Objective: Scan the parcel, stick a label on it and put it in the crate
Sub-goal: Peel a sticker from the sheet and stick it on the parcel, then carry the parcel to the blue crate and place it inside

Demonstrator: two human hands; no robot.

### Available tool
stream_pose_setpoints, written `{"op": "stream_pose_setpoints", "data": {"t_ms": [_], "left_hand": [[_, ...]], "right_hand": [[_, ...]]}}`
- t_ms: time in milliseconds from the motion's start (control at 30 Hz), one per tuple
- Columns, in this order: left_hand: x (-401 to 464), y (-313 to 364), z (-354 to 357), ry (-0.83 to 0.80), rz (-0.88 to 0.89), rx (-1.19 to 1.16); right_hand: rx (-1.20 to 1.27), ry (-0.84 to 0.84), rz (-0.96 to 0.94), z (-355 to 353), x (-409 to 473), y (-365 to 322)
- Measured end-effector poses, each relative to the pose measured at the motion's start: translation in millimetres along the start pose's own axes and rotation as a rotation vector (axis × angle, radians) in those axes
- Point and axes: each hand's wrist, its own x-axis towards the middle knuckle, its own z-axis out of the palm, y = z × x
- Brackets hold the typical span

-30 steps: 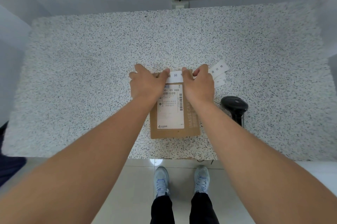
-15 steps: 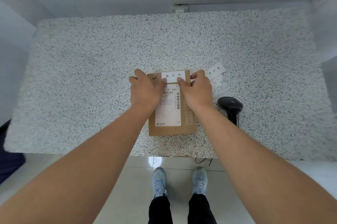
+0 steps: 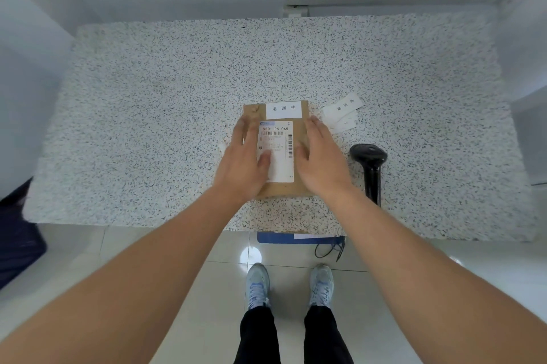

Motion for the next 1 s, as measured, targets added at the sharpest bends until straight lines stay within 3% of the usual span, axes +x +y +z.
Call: {"op": "stream_pose_setpoints", "data": {"t_ms": [567, 800, 1000], "left_hand": [[-42.5, -12.2, 19.0, -0.127, 0.174, 0.018], [-39.0, -18.5, 25.7, -0.175, 0.19, -0.04], [-37.6, -12.7, 4.8, -0.149, 0.234, -0.059]], "right_hand": [[-0.14, -0.201, -0.113, 17.2, -51.0, 18.5], [-0.02, -0.212, -0.094, 19.3, -52.9, 10.9], [-0.067, -0.161, -0.118, 4.2, -57.6, -9.2]]}}
